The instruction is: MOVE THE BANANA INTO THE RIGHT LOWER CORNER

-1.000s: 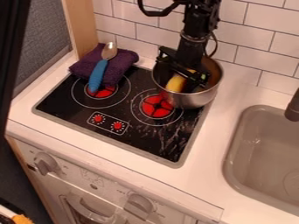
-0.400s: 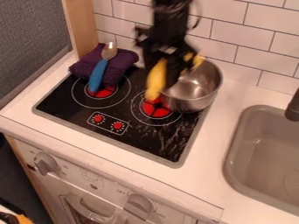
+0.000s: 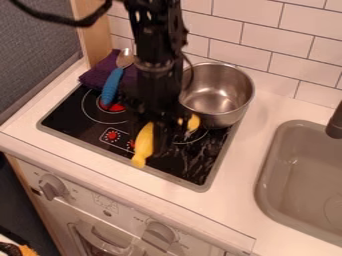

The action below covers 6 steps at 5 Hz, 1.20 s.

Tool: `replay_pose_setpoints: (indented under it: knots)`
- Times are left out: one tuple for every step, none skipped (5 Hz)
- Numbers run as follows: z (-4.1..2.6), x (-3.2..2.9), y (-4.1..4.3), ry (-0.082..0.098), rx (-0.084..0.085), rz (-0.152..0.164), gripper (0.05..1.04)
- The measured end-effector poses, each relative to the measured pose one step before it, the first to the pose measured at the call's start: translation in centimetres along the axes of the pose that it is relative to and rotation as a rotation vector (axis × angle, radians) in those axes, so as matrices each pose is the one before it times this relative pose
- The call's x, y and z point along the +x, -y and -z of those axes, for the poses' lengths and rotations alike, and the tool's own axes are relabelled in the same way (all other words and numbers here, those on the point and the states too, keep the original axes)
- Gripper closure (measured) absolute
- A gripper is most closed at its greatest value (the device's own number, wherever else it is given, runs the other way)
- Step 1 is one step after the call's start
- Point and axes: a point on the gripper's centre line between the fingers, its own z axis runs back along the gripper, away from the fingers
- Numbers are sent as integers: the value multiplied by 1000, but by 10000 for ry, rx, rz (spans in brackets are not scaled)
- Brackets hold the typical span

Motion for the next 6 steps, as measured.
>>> replay_pose_setpoints:
  knots:
    - [548,186,1026,54,271,387,547]
    - [1846,589,552,-216,212,89,547]
    - [1908,495,112,-136,3,-139,473]
    - [234,728,-46,139,-2,7,202]
    - [-443,-292,-43,88,47,-37,62]
    - [-4058,-1215,243,1736,8,-157,72]
